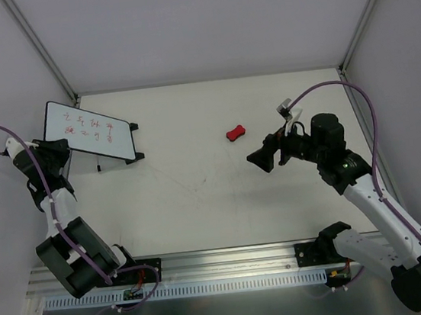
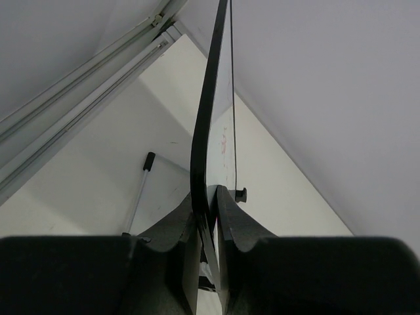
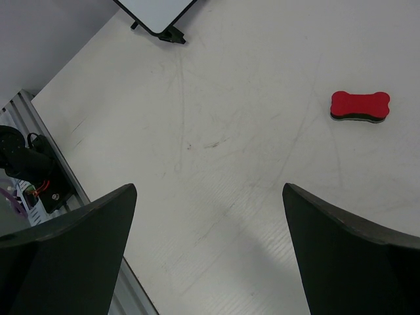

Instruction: Erase the whiteboard

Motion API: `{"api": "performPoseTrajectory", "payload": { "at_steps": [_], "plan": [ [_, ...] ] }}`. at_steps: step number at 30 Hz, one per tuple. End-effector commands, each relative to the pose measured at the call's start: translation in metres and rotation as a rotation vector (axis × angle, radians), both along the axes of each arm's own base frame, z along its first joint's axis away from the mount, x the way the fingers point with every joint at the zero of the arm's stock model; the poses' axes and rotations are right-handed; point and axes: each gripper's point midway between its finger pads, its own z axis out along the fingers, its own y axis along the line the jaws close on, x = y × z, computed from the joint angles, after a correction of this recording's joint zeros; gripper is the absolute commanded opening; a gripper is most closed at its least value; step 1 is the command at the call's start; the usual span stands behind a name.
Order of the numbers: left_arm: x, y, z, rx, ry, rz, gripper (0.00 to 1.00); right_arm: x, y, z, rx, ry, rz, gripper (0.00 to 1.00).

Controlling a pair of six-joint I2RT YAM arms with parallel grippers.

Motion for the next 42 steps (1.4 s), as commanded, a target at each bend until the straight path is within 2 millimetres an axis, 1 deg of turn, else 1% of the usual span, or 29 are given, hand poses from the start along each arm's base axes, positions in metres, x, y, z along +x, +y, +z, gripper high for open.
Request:
{"api": "performPoseTrajectory", "payload": {
  "at_steps": [1,2,4,9,11,14,16,17,20,22,25,28,29,30,31,32,34,35,36,38,39,40,41,42],
  "plan": [
    [-0.007,0.009,0.031,0.110,-0.103,0.038,0.00,-0.001,0.004,0.004,0.012,-0.038,0.035,0.99],
    [-0.008,0.009,0.038,0.125,-0.129,0.042,0.00,-0.002,0.005,0.004,0.012,-0.037,0.036,0.99],
    [-0.010,0.008,0.041,0.131,-0.150,0.048,0.00,-0.003,0.005,0.002,0.012,-0.031,0.042,0.99],
    [-0.015,0.006,0.056,0.151,-0.208,0.063,0.00,-0.006,0.006,-0.001,0.014,-0.026,0.052,0.99],
    [-0.017,0.002,0.064,0.147,-0.240,0.057,0.00,-0.006,0.005,-0.002,0.014,-0.024,0.052,0.99],
    [-0.019,-0.002,0.083,0.170,-0.300,0.046,0.00,-0.005,0.005,-0.002,0.012,-0.023,0.049,0.99],
    [-0.018,-0.004,0.093,0.191,-0.314,0.033,0.00,-0.005,0.005,-0.002,0.012,-0.022,0.048,0.99],
    [-0.019,-0.005,0.103,0.209,-0.329,0.029,0.00,-0.004,0.005,-0.002,0.012,-0.018,0.045,0.99],
    [-0.021,-0.004,0.116,0.247,-0.337,0.035,0.00,-0.001,0.004,-0.001,0.011,-0.014,0.027,0.99],
    [-0.022,-0.004,0.121,0.259,-0.345,0.039,0.00,0.002,0.004,0.000,0.008,-0.016,0.014,0.99],
    [-0.023,-0.007,0.134,0.258,-0.383,0.030,0.00,0.004,0.003,0.002,0.010,-0.017,0.003,0.99],
    [-0.023,-0.013,0.151,0.256,-0.426,0.012,0.00,0.005,0.005,0.001,0.011,-0.008,0.009,0.99],
    [-0.024,-0.016,0.161,0.262,-0.446,0.001,0.00,0.006,0.005,-0.001,0.010,-0.001,0.010,0.99],
    [-0.023,-0.018,0.166,0.260,-0.457,-0.009,0.00,0.007,0.005,0.000,0.010,-0.001,0.010,0.99],
    [-0.023,-0.022,0.171,0.266,-0.466,-0.023,0.00,0.007,0.005,0.000,0.010,0.001,0.006,0.99],
    [-0.020,-0.030,0.179,0.277,-0.479,-0.055,0.00,0.009,0.005,0.001,0.010,0.000,-0.003,0.99],
    [-0.017,-0.042,0.184,0.271,-0.487,-0.096,0.00,0.018,0.001,0.000,0.000,0.007,-0.056,0.99],
    [-0.013,-0.057,0.186,0.268,-0.494,-0.138,0.00,0.022,0.000,0.004,0.006,0.006,-0.078,0.99],
    [-0.011,-0.065,0.186,0.267,-0.496,-0.164,0.00,0.031,-0.006,0.004,-0.005,0.010,-0.136,0.99],
    [-0.007,-0.081,0.178,0.247,-0.485,-0.208,0.00,0.041,-0.010,0.000,-0.004,0.046,-0.202,0.99],
    [-0.005,-0.097,0.176,0.253,-0.482,-0.254,0.00,0.049,-0.013,0.002,-0.007,0.046,-0.246,0.99],
    [-0.004,-0.104,0.171,0.249,-0.475,-0.273,0.00,0.056,-0.015,-0.005,-0.021,0.076,-0.278,0.99],
    [-0.003,-0.112,0.163,0.238,-0.461,-0.294,0.00,0.061,-0.017,-0.008,-0.028,0.092,-0.306,0.99],
    [-0.002,-0.120,0.159,0.231,-0.457,-0.318,0.00,0.068,-0.020,-0.009,-0.022,0.114,-0.354,0.99]
  ]
}}
